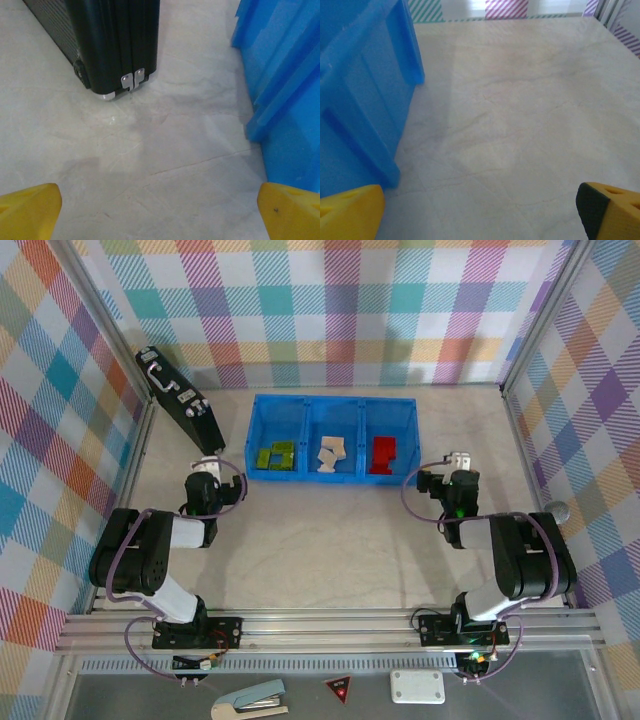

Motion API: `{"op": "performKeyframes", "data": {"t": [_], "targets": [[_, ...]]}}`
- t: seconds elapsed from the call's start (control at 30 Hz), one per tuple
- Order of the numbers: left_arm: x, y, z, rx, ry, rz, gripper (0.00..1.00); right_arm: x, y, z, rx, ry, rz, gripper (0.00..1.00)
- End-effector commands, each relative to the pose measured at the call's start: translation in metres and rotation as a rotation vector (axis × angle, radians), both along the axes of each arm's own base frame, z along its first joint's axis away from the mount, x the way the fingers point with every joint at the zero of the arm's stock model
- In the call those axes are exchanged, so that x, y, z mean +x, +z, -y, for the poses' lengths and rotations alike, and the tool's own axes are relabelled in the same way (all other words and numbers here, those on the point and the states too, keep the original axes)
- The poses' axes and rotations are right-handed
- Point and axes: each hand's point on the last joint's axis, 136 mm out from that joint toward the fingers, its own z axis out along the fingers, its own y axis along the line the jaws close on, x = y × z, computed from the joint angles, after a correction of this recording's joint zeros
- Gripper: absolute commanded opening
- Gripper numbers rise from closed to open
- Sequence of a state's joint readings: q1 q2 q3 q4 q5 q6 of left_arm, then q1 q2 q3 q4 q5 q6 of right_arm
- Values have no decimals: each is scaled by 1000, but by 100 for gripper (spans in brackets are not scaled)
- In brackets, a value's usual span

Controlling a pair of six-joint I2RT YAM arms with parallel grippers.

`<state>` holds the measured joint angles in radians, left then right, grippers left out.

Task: Sort the legos into containers by color
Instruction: Reset both arms

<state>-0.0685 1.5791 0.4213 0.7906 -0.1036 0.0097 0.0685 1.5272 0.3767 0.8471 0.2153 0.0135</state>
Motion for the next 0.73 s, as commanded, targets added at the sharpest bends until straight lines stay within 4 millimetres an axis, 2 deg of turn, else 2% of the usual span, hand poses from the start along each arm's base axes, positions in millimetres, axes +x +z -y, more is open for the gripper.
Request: {"op": "performKeyframes", "data": {"t": [0.0, 0.03, 0.13, 0.7], "targets": [[5, 10, 3, 1, -31, 48, 100, 6, 11, -9, 20, 57, 52, 99], [5, 10, 4, 4, -33, 48, 100, 5, 6, -7, 23, 45, 26, 99], [5, 11, 5, 16, -30, 49, 100, 5, 7, 3, 28, -19, 33, 99], [5, 11, 5, 14, -33, 49, 100, 6, 8, -3, 28, 22, 33, 99]]}}
